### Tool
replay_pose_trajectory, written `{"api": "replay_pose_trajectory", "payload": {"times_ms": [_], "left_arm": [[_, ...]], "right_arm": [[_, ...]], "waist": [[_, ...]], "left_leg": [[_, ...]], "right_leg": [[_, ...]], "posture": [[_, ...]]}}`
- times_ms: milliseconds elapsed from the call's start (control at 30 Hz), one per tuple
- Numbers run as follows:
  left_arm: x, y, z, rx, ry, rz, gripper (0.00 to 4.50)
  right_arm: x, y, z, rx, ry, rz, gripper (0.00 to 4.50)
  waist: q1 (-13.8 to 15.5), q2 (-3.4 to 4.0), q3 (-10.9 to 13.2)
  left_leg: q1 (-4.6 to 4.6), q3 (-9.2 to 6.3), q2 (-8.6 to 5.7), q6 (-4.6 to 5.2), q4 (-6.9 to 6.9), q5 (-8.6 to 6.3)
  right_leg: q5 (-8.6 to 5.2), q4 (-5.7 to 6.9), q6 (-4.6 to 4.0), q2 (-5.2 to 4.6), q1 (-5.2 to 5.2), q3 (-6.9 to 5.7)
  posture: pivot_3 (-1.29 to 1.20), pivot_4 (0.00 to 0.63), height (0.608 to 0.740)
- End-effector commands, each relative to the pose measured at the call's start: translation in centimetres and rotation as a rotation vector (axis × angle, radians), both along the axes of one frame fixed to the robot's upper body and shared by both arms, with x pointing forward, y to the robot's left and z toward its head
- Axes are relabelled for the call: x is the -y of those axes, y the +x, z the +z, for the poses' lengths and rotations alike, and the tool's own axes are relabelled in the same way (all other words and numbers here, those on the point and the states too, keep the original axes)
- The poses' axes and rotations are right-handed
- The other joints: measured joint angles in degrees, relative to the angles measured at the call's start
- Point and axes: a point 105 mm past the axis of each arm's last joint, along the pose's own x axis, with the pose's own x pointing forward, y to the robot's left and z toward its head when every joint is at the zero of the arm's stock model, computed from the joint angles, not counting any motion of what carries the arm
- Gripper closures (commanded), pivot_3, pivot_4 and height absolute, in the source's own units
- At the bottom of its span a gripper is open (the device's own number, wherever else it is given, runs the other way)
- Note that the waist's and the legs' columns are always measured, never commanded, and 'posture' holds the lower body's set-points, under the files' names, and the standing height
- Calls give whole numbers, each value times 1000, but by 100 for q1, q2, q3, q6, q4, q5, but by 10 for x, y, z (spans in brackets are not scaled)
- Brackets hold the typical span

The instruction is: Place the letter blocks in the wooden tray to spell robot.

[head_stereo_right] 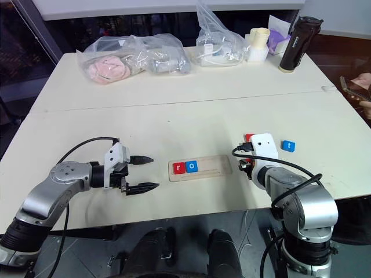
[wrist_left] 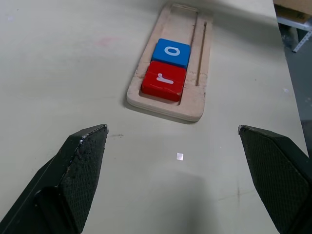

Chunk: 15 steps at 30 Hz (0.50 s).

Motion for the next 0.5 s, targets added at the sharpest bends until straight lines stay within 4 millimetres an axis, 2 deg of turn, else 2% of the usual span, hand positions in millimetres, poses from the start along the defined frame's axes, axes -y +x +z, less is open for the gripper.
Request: {"api": "replay_pose_trajectory", "payload": {"times_ms": [33,133,200,300,333,367,500], "left_arm": [[1,-2,9,43,-1,-10,0],[0,-3,9,43,1,-6,0],[-1,-3,9,43,3,-4,0],[-1,-3,8,42,4,0,0],[-1,-3,8,42,5,0,0],[-1,-3,8,41,4,1,0],[-2,-4,10,41,6,1,0]], "right_arm": [[2,1,6,22,-4,-12,3326],[0,0,4,15,-1,-2,3326],[-1,0,3,12,-5,3,2280],[-1,2,8,26,-7,9,966],[0,2,9,30,-9,9,331],[1,3,10,32,-12,8,94],[2,8,23,64,-51,85,94]], "waist": [[-3,0,0],[-5,0,0],[-5,0,0],[-6,0,0],[-6,0,0],[-6,0,0],[-1,0,0]], "left_leg": [[-2,0,0,1,1,0],[-1,-1,1,1,1,1],[-1,-1,2,1,3,1],[-1,-1,3,1,5,1],[-1,-1,3,1,5,1],[-1,-1,2,1,5,1],[-1,-1,2,2,7,1]], "right_leg": [[0,3,0,1,-2,0],[0,6,1,5,-2,0],[0,7,1,7,-2,0],[0,7,1,8,-2,0],[0,7,1,8,-2,0],[0,7,1,8,-2,0],[1,8,1,9,-1,0]], "posture": [[0,150,725],[0,150,725],[0,150,725],[0,150,725],[0,150,725],[0,150,725],[0,150,725]]}}
